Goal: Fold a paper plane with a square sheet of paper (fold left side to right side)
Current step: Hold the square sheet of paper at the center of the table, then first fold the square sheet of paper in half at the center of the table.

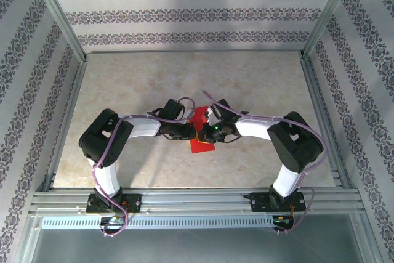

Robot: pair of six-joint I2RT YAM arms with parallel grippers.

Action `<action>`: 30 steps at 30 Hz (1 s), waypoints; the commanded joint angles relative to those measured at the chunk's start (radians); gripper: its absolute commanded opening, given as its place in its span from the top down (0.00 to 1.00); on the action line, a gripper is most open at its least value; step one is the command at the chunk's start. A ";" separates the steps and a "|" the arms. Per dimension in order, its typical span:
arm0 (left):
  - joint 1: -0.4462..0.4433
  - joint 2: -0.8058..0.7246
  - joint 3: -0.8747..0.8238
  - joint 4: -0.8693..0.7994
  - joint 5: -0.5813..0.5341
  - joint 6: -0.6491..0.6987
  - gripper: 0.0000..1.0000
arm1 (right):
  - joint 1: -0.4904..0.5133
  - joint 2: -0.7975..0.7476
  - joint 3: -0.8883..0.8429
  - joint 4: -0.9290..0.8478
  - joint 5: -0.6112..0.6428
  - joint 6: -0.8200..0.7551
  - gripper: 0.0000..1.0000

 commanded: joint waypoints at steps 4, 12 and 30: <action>-0.007 -0.019 -0.011 0.010 0.017 -0.053 1.00 | 0.009 0.045 -0.017 0.001 0.045 0.000 1.00; 0.051 -0.031 0.020 0.072 0.068 -0.085 1.00 | 0.009 0.067 -0.038 -0.063 0.099 -0.039 1.00; 0.066 0.054 0.027 0.101 0.047 -0.029 1.00 | 0.007 0.099 -0.018 -0.126 0.141 -0.076 1.00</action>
